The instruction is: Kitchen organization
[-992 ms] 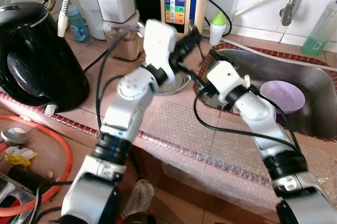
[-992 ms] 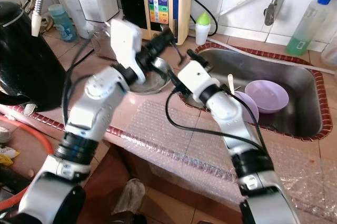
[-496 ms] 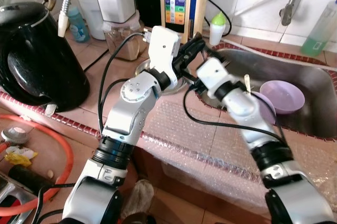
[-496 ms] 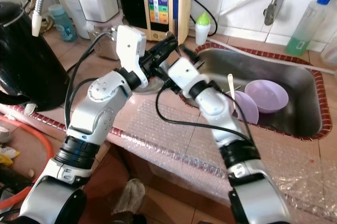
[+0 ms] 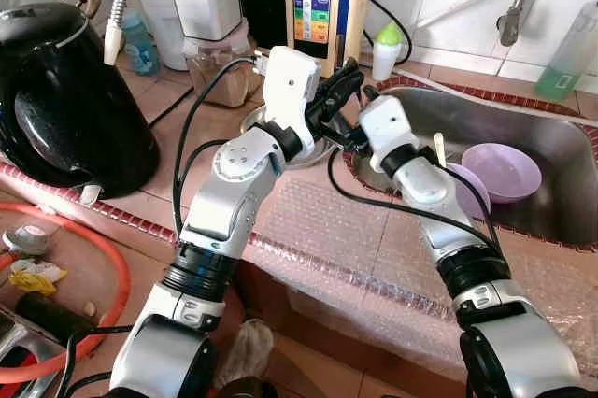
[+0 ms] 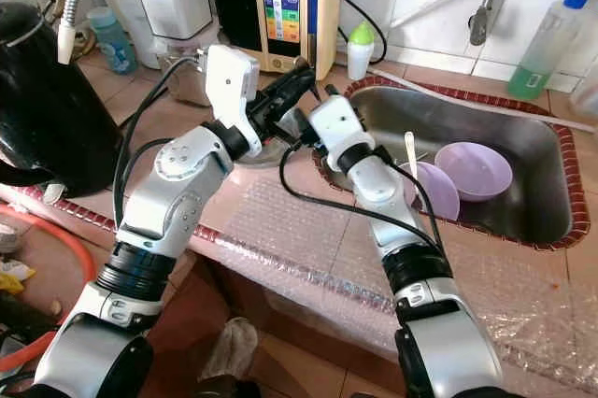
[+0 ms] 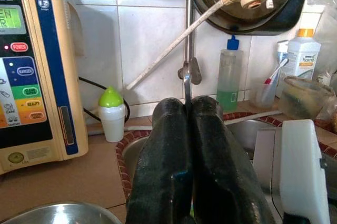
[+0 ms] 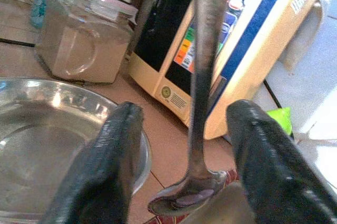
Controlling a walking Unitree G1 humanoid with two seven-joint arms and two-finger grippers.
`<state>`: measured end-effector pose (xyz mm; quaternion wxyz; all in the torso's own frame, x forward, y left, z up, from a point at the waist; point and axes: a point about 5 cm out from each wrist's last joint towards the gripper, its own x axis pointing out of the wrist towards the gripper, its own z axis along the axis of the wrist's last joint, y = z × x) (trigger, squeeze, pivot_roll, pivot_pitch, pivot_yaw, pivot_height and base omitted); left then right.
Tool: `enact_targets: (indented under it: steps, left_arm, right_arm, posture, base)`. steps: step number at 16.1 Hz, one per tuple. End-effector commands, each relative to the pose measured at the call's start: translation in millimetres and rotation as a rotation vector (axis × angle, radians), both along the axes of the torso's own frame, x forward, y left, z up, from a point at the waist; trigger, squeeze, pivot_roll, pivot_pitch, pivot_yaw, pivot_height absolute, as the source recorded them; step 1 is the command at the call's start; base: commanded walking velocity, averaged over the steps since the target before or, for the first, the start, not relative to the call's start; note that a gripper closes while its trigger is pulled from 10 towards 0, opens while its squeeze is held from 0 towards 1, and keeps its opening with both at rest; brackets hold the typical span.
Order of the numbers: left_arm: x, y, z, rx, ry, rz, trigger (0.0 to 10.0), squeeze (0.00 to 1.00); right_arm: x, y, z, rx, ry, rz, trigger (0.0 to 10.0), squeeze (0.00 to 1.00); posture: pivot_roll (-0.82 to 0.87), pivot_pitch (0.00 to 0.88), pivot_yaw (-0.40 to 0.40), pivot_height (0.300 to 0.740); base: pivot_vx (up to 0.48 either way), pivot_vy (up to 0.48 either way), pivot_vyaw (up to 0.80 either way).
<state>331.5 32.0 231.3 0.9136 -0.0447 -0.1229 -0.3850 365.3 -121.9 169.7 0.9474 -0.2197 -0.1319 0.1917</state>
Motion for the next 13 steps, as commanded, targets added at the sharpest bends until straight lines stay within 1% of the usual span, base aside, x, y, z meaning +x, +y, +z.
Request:
enact_targets:
  steps: [1,6,8,13]
  left_arm:
    - [-1.2,1.5,5.3,0.006,-0.027,-0.004,0.0,0.00]
    - [0.8,3.4,4.4,0.011,-0.028,0.006,0.0,0.00]
    - [1.4,3.8,1.6,0.018,-0.027,0.010,0.0,0.00]
    - [1.1,3.5,-1.0,0.026,-0.025,0.011,0.0,0.00]
  right_arm:
    - [3.4,1.3,8.5,0.018,-0.020,-0.003,0.0,0.00]
    - [4.0,1.7,9.8,0.034,-0.011,0.013,0.0,0.00]
    - [3.9,2.9,9.4,0.035,-0.001,0.037,0.0,0.00]
    - [4.7,0.1,10.1,0.049,0.005,0.032,0.0,0.00]
  posture:
    - [-0.07,0.000,0.073,0.740]
    - [-0.08,0.000,0.074,0.740]
    - [-0.08,0.000,0.073,0.740]
    - [-0.08,0.000,0.072,0.740]
  base:
    - [0.000,0.000,0.00]
    - [0.000,0.000,0.00]
    - [0.000,0.000,0.00]
    - [0.000,0.000,0.00]
